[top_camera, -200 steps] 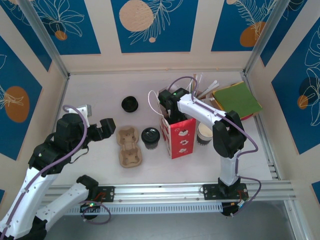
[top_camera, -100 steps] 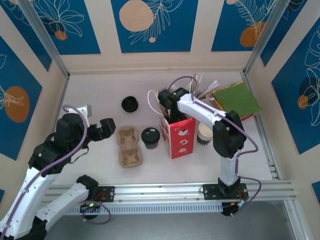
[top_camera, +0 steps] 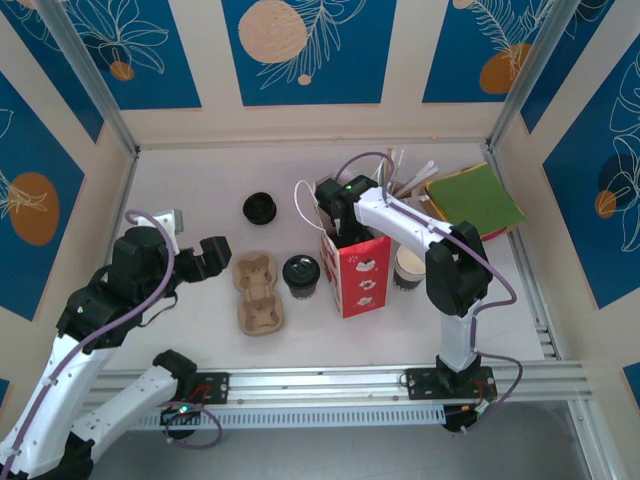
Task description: Pack the takeout coffee
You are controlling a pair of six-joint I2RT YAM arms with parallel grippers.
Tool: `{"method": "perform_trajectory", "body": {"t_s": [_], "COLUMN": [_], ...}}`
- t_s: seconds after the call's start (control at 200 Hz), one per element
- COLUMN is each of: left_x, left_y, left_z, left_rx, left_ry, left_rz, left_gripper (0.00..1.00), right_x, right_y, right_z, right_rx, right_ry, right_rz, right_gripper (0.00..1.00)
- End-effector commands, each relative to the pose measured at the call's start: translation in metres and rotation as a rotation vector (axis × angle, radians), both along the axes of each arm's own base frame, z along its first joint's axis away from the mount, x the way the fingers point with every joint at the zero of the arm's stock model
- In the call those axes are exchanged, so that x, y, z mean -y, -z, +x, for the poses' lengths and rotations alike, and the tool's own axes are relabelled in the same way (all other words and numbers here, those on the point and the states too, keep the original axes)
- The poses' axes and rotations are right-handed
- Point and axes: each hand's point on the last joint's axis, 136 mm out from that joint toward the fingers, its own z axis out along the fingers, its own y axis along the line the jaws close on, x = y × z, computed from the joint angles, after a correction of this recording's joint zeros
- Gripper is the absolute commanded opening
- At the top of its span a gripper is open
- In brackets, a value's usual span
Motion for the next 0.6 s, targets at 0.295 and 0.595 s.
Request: {"method": "perform_trajectory", "body": {"t_s": [0.295, 0.595], "left_x": [-0.0061, -0.0059], "left_y": [0.0032, 0.0032], "left_z": [-0.002, -0.0022], "left_rx": [-0.005, -0.006], "left_ry": [-0.027, -0.026], "left_rz": [0.001, 0.002], "left_gripper": [1.0, 1.0], "right_x": [-0.0003, 0.0005], "right_y": [-0.0064, -0.0041], "right_z": [-0.0087, -0.0094], "right_rx": [-0.019, -0.022], "right_ry": [0.016, 0.015], "right_rz": [0.007, 0.004], "right_gripper": [0.35, 0.35]}}
